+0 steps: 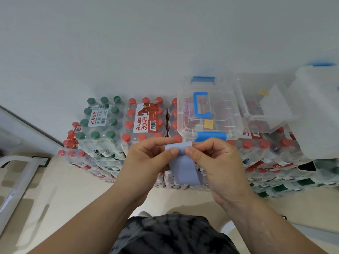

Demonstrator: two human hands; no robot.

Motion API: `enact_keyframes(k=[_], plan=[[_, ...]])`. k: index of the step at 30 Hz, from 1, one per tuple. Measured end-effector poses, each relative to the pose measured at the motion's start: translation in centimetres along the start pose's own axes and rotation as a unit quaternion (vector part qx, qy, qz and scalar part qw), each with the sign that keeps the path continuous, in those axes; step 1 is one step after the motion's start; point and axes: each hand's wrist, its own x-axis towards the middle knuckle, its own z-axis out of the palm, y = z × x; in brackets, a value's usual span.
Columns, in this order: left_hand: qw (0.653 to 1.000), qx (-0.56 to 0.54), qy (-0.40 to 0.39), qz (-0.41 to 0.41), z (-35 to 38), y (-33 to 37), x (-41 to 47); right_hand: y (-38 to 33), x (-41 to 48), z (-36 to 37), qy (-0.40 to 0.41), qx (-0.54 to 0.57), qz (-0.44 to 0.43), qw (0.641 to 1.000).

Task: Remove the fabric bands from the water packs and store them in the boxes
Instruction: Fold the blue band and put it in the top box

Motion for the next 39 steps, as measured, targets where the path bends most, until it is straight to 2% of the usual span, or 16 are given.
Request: enact_keyframes(k=[5,10,20,31,35,39], plan=[[1.000,0.004,0.011,0.024,0.0,-0.1,0.2,-0.2,0.0,-0.2,-0.018,0.031,0.011,0.999],[1.000,-0.002,0.001,0.030,0.0,-0.2,0.2,-0.1,-0.1,0.1,0.016,0.009,0.012,1.000],[1.000,-0.009,0.017,-0.015,0.2,-0.5,0.4,0.7,0.1,-0.3,0.017,-0.006,-0.007,1.000],[1.000,0.006,0.022,0.003,0.3,-0.8,0.5,0.9,0.0,-0.2,0.037,-0.053,-0.006,0.998],[0.999,-0.027,0.014,-0.019,0.3,-0.6,0.3,1.0,-0.1,-0.3,0.025,-0.037,-0.006,0.999],[1.000,-0.008,0.024,-0.017,0.2,-0.7,0.4,1.2,-0.2,-0.1,0.019,-0.028,0.003,0.999]])
